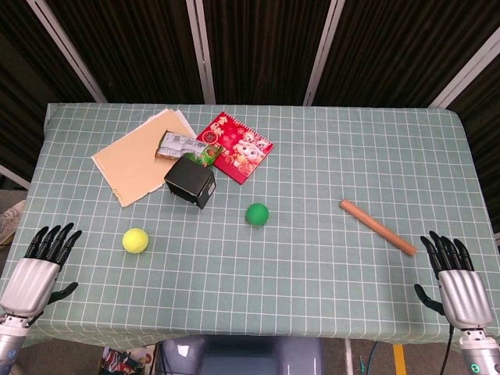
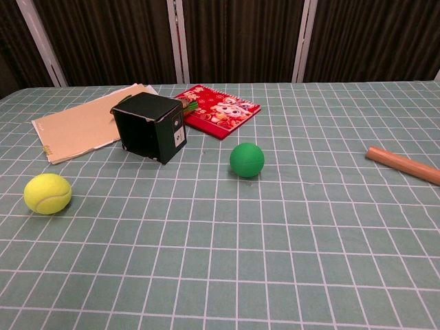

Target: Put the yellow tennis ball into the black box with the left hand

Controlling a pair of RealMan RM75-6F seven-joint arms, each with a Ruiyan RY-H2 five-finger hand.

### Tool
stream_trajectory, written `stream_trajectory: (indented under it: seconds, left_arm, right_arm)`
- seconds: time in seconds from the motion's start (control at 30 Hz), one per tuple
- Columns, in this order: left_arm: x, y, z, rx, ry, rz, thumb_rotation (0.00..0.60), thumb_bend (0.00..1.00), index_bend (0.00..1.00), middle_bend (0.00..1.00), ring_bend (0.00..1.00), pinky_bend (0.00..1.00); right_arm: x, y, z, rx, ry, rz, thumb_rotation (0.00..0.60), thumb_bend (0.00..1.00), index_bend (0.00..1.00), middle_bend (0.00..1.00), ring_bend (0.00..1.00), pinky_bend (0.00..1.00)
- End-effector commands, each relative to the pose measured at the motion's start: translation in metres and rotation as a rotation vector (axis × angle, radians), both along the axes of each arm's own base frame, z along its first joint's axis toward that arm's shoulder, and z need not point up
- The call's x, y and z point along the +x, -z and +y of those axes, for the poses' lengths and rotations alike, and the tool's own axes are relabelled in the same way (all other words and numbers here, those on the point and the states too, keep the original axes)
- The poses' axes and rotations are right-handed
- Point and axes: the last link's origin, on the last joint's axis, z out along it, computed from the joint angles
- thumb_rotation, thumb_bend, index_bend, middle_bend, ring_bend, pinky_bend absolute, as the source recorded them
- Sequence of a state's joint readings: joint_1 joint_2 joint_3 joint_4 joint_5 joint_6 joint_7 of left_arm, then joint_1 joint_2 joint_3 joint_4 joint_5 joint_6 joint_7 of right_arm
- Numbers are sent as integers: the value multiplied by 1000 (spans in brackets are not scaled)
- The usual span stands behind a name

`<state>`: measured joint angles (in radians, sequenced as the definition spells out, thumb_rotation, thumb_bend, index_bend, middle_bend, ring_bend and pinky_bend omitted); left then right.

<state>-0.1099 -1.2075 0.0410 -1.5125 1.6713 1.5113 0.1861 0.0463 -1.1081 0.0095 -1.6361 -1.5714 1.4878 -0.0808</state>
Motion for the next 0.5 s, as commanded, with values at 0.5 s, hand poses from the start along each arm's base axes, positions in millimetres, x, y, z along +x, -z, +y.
stream_trajectory:
  seconds: [0.5]
  left_arm:
    - [0,24,10,-89,29,48,600,179,160,211,129,200]
  right_arm:
    - [-1,-4,0,-12,7,-17,600,318,0,0,0,0]
